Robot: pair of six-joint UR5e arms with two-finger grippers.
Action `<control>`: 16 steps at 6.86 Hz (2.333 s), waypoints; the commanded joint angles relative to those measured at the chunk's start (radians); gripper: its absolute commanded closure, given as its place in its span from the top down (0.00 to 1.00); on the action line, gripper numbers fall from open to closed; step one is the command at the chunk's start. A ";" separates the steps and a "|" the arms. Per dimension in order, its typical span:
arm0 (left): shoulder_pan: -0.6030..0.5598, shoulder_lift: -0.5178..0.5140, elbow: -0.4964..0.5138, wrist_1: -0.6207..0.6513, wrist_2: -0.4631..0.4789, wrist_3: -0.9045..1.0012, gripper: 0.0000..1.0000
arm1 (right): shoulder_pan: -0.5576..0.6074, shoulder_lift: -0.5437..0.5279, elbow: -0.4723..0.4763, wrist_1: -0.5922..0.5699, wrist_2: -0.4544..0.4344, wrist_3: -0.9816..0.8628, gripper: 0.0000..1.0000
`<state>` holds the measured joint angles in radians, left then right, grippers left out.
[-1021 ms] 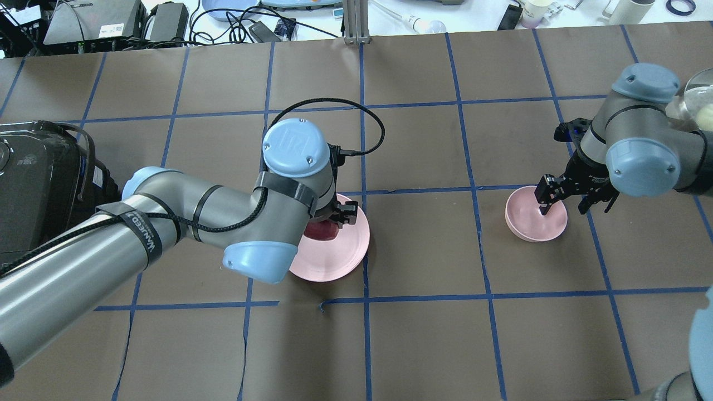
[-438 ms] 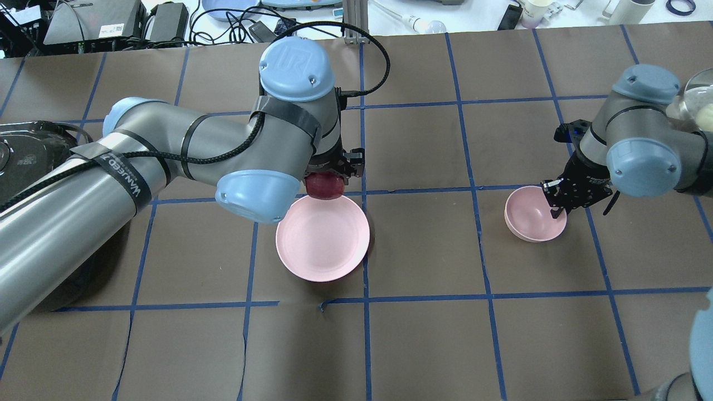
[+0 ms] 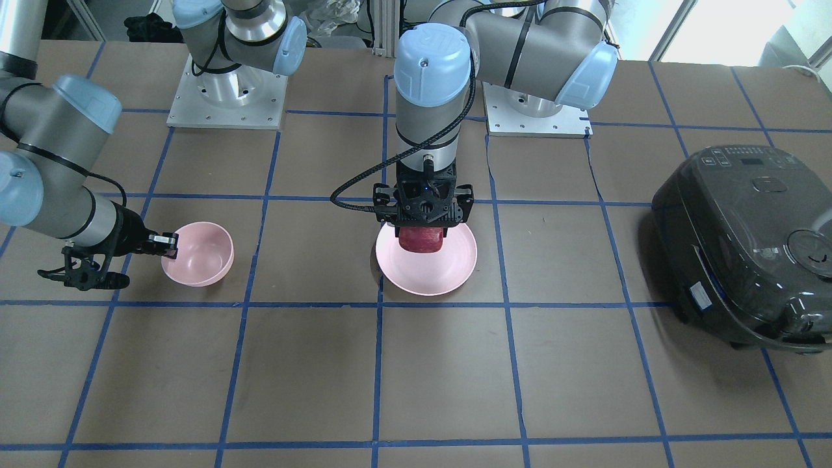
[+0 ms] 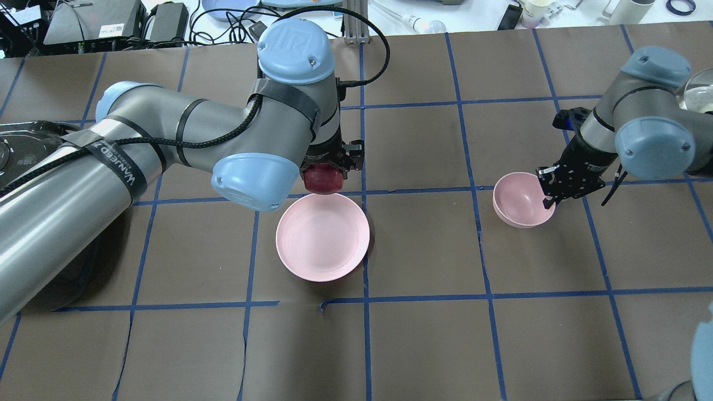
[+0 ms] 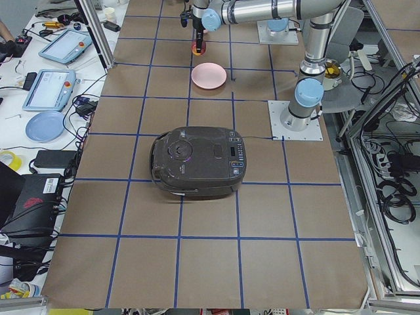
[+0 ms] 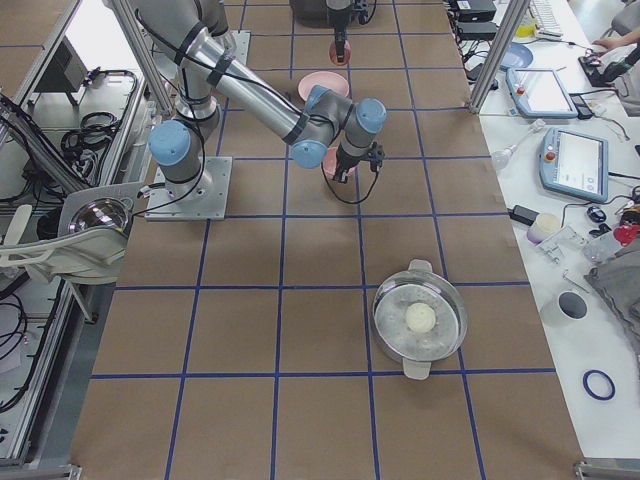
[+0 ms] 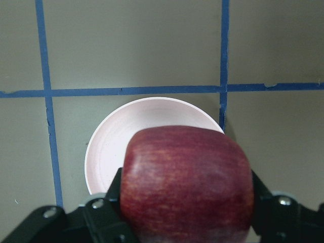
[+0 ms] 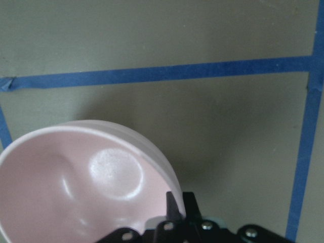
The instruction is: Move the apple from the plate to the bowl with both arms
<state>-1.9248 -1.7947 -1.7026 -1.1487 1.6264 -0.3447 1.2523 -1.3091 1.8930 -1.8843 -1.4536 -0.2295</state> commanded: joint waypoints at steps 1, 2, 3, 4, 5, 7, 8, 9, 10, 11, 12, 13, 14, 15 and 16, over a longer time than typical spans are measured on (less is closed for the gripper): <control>0.001 0.000 0.000 0.000 0.003 0.003 0.00 | 0.103 -0.004 -0.035 0.053 0.125 0.061 0.00; 0.001 0.000 0.000 0.000 0.001 0.001 0.00 | 0.202 -0.004 -0.034 0.044 0.124 0.160 0.00; 0.001 -0.002 -0.003 0.000 0.003 0.001 0.00 | 0.264 0.001 -0.026 0.012 0.127 0.229 0.00; 0.001 -0.003 -0.005 0.000 0.003 0.001 0.00 | 0.298 0.008 0.009 -0.042 0.127 0.266 0.00; 0.001 -0.003 -0.009 0.000 0.003 0.000 0.00 | 0.305 0.008 0.059 -0.117 0.125 0.269 0.00; 0.001 -0.003 -0.014 0.000 0.003 0.000 0.00 | 0.305 0.013 0.077 -0.128 0.127 0.274 0.00; 0.001 -0.005 -0.014 0.000 0.003 0.000 0.00 | 0.305 0.011 0.078 -0.131 0.124 0.273 0.13; 0.001 -0.006 -0.014 0.000 0.003 -0.010 0.00 | 0.305 0.010 0.075 -0.133 0.108 0.274 0.70; 0.001 -0.006 -0.014 0.000 -0.002 -0.035 0.00 | 0.303 0.002 0.069 -0.133 0.108 0.274 0.96; 0.001 -0.008 -0.014 0.000 -0.002 -0.045 0.00 | 0.294 -0.002 0.052 -0.125 0.101 0.271 1.00; 0.000 -0.011 -0.014 0.000 -0.005 -0.062 0.00 | 0.291 -0.016 0.008 -0.112 0.041 0.265 1.00; -0.008 -0.026 -0.009 0.001 -0.011 -0.170 0.00 | 0.285 -0.038 -0.047 -0.040 -0.017 0.259 1.00; -0.028 -0.043 -0.005 0.013 -0.014 -0.254 0.00 | 0.279 -0.062 -0.101 0.031 -0.072 0.259 1.00; -0.084 -0.063 0.001 0.030 -0.014 -0.343 0.00 | 0.276 -0.097 -0.145 0.084 -0.144 0.257 1.00; -0.129 -0.096 0.018 0.087 -0.017 -0.425 0.00 | 0.276 -0.119 -0.166 0.100 -0.169 0.251 1.00</control>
<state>-2.0001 -1.8572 -1.6996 -1.1107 1.6120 -0.6679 1.5297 -1.3963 1.7653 -1.8232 -1.5723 0.0270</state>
